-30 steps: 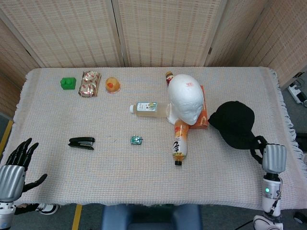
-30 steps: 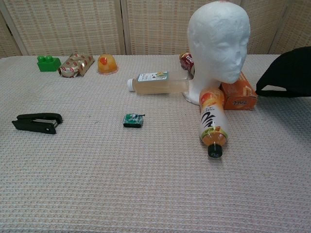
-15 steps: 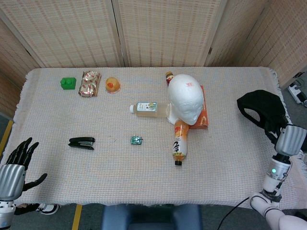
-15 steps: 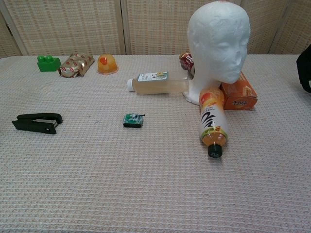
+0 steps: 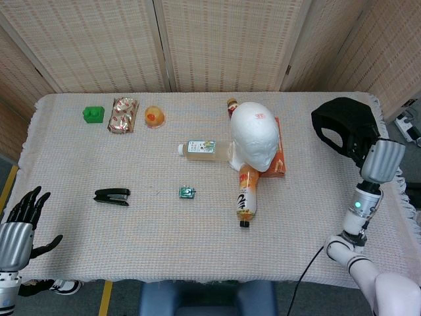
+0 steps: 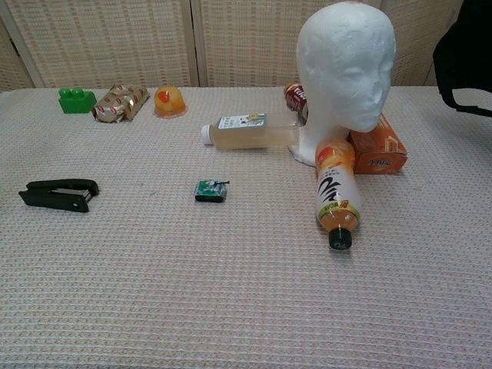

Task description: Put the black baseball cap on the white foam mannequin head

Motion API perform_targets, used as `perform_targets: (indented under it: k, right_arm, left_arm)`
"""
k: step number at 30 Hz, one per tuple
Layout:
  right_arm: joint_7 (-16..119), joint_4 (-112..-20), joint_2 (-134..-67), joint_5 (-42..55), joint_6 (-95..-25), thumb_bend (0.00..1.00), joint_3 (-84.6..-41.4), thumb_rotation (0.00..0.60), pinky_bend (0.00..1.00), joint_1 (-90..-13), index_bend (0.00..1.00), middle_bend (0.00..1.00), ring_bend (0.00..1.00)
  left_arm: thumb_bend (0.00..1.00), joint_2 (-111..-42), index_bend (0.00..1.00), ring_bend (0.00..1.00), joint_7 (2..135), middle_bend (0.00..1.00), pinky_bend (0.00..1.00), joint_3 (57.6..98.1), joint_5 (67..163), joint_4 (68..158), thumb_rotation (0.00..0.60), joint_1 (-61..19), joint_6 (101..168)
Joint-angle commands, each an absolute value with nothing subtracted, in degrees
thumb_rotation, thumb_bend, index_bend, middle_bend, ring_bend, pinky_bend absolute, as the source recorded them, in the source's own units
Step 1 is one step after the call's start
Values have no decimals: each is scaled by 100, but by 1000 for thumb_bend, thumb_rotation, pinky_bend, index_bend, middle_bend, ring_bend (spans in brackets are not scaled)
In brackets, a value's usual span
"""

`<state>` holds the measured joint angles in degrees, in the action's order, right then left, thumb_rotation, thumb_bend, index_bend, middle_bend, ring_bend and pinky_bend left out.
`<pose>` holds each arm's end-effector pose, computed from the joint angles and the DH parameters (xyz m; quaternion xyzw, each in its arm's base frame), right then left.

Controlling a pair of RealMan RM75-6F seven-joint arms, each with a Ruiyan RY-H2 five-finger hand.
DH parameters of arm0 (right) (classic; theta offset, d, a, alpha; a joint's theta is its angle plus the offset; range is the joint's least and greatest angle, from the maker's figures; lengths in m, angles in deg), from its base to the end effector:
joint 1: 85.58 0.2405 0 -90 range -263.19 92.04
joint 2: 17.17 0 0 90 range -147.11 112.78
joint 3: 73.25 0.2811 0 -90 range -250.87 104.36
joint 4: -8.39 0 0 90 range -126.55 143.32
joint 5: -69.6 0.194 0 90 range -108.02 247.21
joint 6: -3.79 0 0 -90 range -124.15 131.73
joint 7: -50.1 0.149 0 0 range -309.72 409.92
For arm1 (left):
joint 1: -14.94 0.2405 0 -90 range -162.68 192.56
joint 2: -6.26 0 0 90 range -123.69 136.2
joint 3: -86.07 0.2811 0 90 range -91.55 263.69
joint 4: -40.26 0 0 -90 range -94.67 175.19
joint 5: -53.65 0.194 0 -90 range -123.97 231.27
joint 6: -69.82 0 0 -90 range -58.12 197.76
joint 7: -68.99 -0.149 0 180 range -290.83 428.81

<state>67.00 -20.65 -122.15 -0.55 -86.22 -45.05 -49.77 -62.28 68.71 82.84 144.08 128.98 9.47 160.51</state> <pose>-0.2909 -0.3913 0.1391 0.3605 -0.2241 0.5974 0.6804 -0.3150 0.1905 0.1737 -0.5947 -0.3406 -0.4394 0.5807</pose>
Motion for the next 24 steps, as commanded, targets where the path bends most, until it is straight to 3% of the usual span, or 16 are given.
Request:
perform_targets:
  k: [1, 14, 24]
  right_arm:
    - [6441, -2309, -12166, -138, -8690, 373, -4431, 600, 1000, -4641, 863, 1000, 1000]
    - [5468, -3497, -12178, -684, -8964, 372, -4550, 600, 1000, -3667, 863, 1000, 1000]
    - [5056, -4575, -12082, -1146, -9318, 372, -5067, 600, 1000, -3936, 863, 1000, 1000]
  left_arm:
    - [199, -6252, 112, 16, 6841, 0, 205, 8262, 14358, 12876, 600, 928, 16007]
    - [197, -6279, 112, 16, 6809, 0, 207, 8139, 14164, 12858, 600, 911, 15998]
    - [197, -6224, 112, 16, 6898, 0, 207, 8158, 14234, 12886, 600, 921, 16044]
